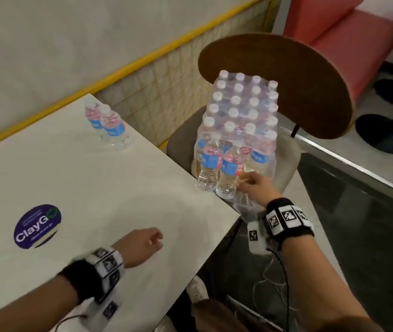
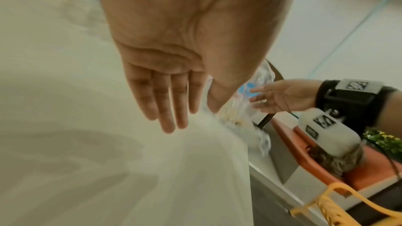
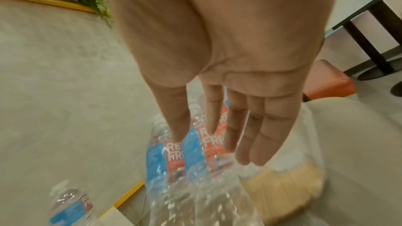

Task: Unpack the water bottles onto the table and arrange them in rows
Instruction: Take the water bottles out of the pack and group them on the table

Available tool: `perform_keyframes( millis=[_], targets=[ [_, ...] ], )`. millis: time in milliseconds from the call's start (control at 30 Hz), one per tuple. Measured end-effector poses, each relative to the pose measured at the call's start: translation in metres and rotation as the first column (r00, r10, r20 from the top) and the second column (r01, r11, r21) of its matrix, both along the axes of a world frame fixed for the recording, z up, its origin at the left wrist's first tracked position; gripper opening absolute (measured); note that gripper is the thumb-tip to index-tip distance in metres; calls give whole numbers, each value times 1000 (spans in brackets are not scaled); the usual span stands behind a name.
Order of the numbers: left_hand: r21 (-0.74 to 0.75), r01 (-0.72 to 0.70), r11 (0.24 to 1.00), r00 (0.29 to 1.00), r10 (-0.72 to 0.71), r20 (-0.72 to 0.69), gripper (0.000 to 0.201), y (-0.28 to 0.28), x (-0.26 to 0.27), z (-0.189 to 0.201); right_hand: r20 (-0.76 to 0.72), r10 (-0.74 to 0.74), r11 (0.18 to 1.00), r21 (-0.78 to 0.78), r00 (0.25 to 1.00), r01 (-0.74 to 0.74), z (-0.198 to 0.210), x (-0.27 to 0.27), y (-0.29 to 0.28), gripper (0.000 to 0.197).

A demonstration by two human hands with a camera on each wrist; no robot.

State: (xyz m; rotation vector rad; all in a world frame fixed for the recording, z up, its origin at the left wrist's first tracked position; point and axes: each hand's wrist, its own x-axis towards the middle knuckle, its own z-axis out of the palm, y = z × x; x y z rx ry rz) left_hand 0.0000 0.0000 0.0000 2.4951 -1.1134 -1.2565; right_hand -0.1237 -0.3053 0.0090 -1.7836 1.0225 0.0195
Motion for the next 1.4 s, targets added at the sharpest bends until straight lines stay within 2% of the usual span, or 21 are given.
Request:
perform_keyframes(
  millis=[67, 100, 167, 233, 333, 400, 500, 600, 667, 800, 867, 933, 1000, 1100, 1200, 1300, 1400],
  targets=[
    [-203, -79, 976, 995, 88, 37, 43, -67, 19, 3, 3, -46, 998, -39, 999, 46, 2, 12, -17, 42],
    [-282, -111, 953, 992, 123, 25, 43, -99, 27, 7, 7, -65, 997, -35, 998, 65, 4, 18, -24, 51],
    [-393, -131, 910, 987, 157, 37, 42, -159, 41, 12, 37, -71, 997, -31, 997, 72, 9, 30, -32, 56],
    [-463, -193, 865, 976, 216, -2, 54, -196, 49, 10, 53, -40, 999, -15, 998, 41, 11, 38, -32, 53],
    [-479, -324, 816, 943, 320, -93, 75, -223, 54, 3, 85, -16, 1000, 24, 996, 14, 2, 48, -27, 62],
    [-451, -364, 815, 928, 358, -102, 76, -227, 54, -3, 119, -30, 999, -20, 992, 32, -6, 51, -22, 67],
    [-506, -376, 777, 921, 375, -108, 70, -216, 51, 0, 122, -32, 999, -12, 992, 34, -14, 49, -16, 74],
    [-609, -379, 697, 924, 321, -208, 60, -185, 46, 5, 147, 23, 999, -52, 989, -16, -10, 43, 0, 70],
    [-651, -397, 647, 916, 318, -244, 54, -152, 41, 8, 166, 129, 988, -103, 978, -113, 0, 42, 18, 67],
    [-611, -417, 673, 902, 391, -185, 46, -58, 38, 6, 280, 325, 942, -16, 903, -334, 17, 49, 84, 65],
    [-586, -438, 682, 884, 446, -141, 53, -2, 42, 4, 257, 476, 877, -67, 841, -475, 16, 59, 131, 65],
    [-582, -487, 651, 843, 524, -119, 54, 55, 46, 2, 239, 590, 805, -106, 771, -584, 9, 72, 183, 64],
    [-576, -566, 590, 772, 625, -119, 54, 111, 49, 3, 240, 673, 736, -122, 700, -666, -1, 84, 237, 64],
    [-563, -687, 459, 611, 785, -106, 56, 190, 51, 7, 276, 738, 662, -117, 616, -740, -10, 104, 315, 65],
    [-570, -751, 334, 462, 882, -92, 47, 246, 58, 13, 288, 765, 620, -90, 576, -779, -18, 132, 384, 68],
    [-555, -795, 245, 320, 947, -40, 36, 275, 75, 12, 294, 773, 614, -125, 562, -779, -26, 162, 433, 69],
    [-568, -806, 165, 234, 971, -49, 47, 285, 93, 10, 290, 769, 625, -149, 570, -766, -21, 184, 450, 72]
  ],
)
